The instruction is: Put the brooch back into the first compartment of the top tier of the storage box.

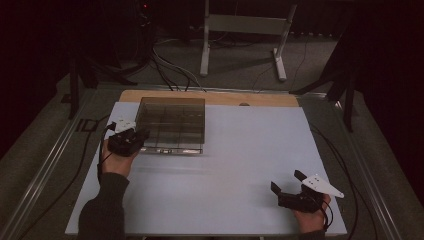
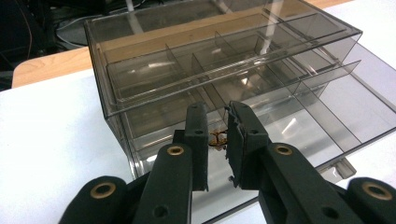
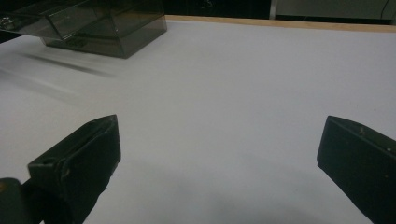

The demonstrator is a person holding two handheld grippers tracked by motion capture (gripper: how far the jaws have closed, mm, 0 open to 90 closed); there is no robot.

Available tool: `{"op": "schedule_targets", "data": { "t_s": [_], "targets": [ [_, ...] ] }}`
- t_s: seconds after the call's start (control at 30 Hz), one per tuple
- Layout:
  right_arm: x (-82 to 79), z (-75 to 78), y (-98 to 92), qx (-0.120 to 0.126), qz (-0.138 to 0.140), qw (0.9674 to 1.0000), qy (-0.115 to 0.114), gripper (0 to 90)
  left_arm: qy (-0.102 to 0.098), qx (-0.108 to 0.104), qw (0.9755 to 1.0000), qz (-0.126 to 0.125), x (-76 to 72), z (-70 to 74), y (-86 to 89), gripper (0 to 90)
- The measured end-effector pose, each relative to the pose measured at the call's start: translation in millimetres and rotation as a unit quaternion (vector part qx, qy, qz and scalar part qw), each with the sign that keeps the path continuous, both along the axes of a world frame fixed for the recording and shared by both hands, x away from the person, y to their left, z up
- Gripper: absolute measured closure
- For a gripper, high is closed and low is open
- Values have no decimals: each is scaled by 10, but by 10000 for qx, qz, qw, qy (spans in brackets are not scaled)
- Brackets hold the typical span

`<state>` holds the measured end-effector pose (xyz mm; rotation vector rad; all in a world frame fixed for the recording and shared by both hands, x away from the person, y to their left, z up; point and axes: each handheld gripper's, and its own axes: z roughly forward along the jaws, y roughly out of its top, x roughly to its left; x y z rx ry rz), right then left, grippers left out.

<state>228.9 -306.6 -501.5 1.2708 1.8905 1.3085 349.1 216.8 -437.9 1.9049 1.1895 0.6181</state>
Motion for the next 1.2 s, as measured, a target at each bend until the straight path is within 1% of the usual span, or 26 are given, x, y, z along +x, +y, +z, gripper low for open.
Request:
{"op": "schedule_targets", "data": {
  "t_s": [0.57, 0.6, 0.67, 0.73, 0.77, 0.83, 0.9, 0.93, 0.97, 1.0, 1.03, 1.07, 1.1, 1.2],
  "targets": [
    [-3, 0, -3, -1, -10, 10000, 8, 0, 334, 125, 9994, 45, 103, -114, -32, 790],
    [-4, 0, -3, -4, -9, 10000, 9, 0, 305, 68, 9995, 45, 100, -116, -31, 751],
    [-5, 0, -4, -9, -9, 10000, 2, 0, 204, -95, 9997, 90, 80, -110, -22, 594],
    [-5, -1, -6, 4, -16, 10000, 11, 0, 84, -171, 9996, 209, 51, -99, -13, 433],
    [-4, -1, -6, 4, -18, 10000, 13, 0, 53, -211, 9994, 262, 42, -94, -6, 377],
    [-5, -1, -3, -2, -12, 10000, 10, 0, 60, -276, 9989, 363, 32, -83, 13, 238],
    [-5, -1, -2, -13, -4, 10000, 0, 0, 41, -310, 9988, 386, 23, -78, 26, 156],
    [-5, -1, 0, -10, -7, 10000, 7, 0, 41, -310, 9988, 386, 23, -78, 26, 156],
    [-5, -2, 3, -12, -4, 10000, 8, 0, 19, -435, 9983, 386, 0, -57, 64, 48],
    [-5, -2, 3, -12, -4, 10000, 8, 0, 35, -467, 9982, 378, -4, -52, 72, 48],
    [-4, -2, 4, -12, -5, 10000, 10, 0, 50, -463, 9981, 400, -6, -49, 79, 20],
    [-3, -3, 4, -16, -3, 10000, 11, 0, 59, -474, 9981, 396, -9, -49, 87, 17],
    [-4, -4, 6, -14, -4, 10000, 18, 0, 80, -520, 9979, 367, -12, -52, 98, 14],
    [-4, -5, 11, -14, 3, 10000, 24, 0, 27, -586, 9979, 286, -40, -54, 99, 6]
  ]
}}
